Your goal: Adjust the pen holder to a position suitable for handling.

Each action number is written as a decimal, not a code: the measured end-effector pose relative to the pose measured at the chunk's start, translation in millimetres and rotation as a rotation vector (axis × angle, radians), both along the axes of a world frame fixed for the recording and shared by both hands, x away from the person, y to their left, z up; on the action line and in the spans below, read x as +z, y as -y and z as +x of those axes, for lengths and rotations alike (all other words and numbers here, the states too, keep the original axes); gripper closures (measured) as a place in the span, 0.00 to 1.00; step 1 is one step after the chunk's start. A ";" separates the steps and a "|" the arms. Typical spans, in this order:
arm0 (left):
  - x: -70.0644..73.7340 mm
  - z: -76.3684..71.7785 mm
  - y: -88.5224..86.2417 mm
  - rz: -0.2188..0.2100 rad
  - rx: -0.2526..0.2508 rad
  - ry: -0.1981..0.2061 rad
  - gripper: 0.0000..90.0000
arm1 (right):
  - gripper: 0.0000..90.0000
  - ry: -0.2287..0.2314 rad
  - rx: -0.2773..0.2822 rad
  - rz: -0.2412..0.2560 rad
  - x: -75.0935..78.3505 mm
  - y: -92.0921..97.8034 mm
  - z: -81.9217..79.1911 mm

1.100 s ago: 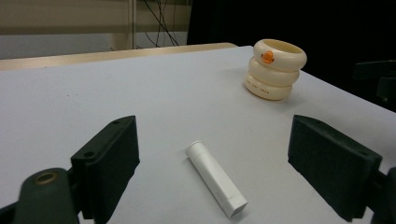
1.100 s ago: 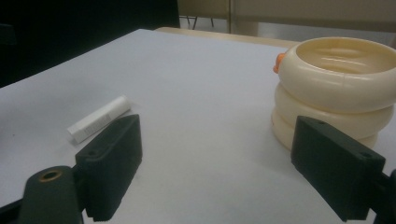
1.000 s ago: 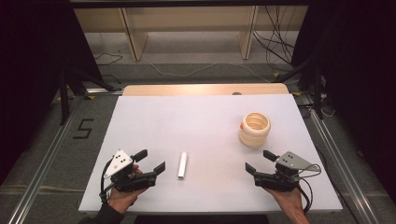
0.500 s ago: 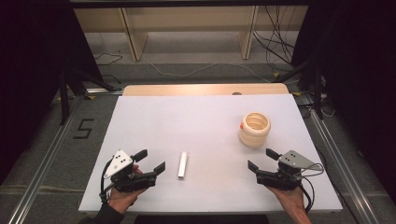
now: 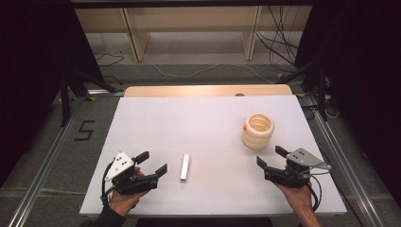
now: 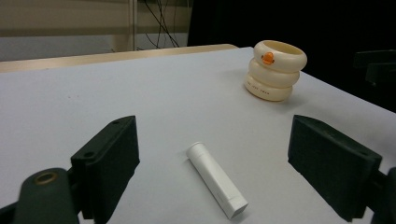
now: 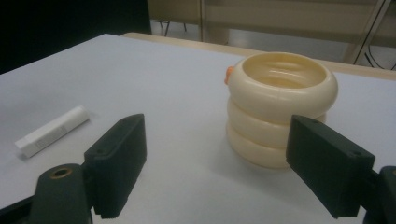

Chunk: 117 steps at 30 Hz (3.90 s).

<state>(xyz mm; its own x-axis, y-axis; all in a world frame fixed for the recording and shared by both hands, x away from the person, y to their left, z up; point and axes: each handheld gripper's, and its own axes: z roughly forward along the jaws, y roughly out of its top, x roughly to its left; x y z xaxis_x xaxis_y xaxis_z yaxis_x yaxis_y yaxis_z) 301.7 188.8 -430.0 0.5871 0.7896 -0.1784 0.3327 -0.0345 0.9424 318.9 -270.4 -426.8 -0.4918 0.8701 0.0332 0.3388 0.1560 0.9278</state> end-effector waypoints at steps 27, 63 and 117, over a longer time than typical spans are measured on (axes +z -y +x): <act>-0.2 0.2 -1.0 -0.010 0.005 0.001 0.17 | 0.36 -0.024 -0.208 -0.078 -12.7 39.8 62.5; 0.3 -0.7 0.0 -0.007 0.001 0.007 0.17 | 1.00 -0.183 -0.235 -0.055 -45.4 44.1 127.7; 0.6 -0.9 -0.1 -0.006 0.000 0.005 0.17 | 1.00 -0.204 -0.082 -0.115 -47.0 -31.5 130.4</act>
<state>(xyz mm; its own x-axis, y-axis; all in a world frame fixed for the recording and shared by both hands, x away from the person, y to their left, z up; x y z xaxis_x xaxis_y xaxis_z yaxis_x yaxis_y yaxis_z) 300.8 188.9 -429.4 0.5878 0.7888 -0.1796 0.3276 -0.0291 0.9444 449.3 -238.9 -473.8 -0.4122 0.9108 0.0231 0.5331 0.2206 0.8168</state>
